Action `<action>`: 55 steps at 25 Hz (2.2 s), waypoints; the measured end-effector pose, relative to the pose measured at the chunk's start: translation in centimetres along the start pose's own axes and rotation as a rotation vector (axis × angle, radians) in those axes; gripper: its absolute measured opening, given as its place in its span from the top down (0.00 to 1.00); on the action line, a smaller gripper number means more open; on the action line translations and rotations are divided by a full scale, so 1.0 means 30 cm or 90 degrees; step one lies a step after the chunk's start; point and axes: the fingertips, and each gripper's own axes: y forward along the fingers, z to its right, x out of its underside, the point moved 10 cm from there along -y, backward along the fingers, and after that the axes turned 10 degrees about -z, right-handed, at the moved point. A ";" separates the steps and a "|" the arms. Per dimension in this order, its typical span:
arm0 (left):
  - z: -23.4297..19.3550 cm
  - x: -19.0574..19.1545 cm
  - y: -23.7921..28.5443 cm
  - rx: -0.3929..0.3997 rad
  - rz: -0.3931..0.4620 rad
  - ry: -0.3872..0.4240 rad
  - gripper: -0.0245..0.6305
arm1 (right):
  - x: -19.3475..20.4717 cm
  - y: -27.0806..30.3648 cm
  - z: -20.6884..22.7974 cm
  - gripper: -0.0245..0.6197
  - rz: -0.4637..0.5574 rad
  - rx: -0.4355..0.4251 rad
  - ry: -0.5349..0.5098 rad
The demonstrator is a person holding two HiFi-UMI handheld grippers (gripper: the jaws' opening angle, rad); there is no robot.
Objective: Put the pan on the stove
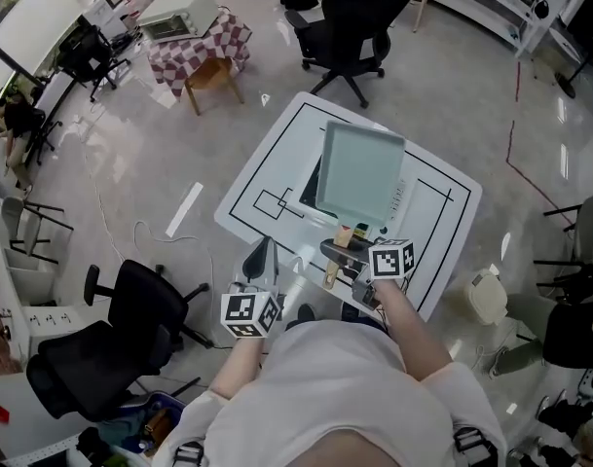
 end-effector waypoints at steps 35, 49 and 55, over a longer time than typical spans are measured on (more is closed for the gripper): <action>-0.052 -0.001 0.146 -0.023 -0.049 -0.004 0.95 | -0.054 0.126 0.353 0.84 -0.038 -0.165 0.277; -0.044 0.006 0.155 -0.031 -0.056 -0.002 0.95 | -0.043 0.152 0.399 0.83 -0.045 -0.176 0.309; -0.040 0.015 0.153 -0.027 -0.057 -0.005 0.95 | -0.036 0.162 0.397 0.83 -0.028 -0.182 0.321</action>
